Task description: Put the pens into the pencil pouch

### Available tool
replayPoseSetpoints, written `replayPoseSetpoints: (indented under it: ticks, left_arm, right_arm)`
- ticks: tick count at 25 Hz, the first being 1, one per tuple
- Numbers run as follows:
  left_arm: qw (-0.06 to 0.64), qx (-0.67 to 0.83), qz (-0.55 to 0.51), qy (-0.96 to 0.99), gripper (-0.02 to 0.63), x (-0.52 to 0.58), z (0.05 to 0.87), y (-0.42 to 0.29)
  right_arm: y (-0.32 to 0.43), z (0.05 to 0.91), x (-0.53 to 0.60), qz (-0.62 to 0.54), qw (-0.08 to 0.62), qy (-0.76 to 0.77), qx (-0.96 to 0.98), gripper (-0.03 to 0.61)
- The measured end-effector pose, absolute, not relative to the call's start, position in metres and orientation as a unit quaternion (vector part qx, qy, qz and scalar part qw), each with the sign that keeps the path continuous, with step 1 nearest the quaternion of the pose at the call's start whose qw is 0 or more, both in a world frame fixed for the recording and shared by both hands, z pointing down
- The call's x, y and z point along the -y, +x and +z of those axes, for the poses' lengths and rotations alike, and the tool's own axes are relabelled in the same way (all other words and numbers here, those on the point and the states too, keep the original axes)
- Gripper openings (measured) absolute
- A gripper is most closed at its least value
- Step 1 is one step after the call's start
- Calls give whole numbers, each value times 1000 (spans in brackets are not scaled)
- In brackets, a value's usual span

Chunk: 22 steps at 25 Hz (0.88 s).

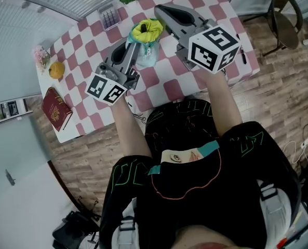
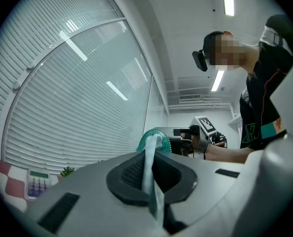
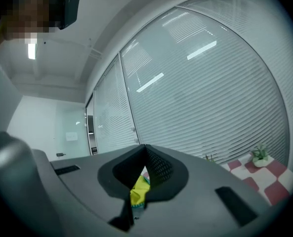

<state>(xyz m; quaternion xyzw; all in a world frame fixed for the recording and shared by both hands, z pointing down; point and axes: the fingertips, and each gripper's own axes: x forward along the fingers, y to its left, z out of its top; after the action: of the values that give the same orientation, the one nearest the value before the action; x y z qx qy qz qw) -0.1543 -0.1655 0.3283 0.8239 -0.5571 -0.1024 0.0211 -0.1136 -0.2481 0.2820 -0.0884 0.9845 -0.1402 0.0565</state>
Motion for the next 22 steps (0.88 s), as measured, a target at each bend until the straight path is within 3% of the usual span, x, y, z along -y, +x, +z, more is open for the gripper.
replayPoseSetpoints:
  ticks: [12,22]
  left_arm:
    - [41,507,-109,854,-1,198,340,-116]
    - [61,473,-111,872,0,217,354,-87]
  right_arm:
    - [-56,285,288,-83,44,-195,-976,5]
    - [-6,291,318,-74,19,-251,-965,61]
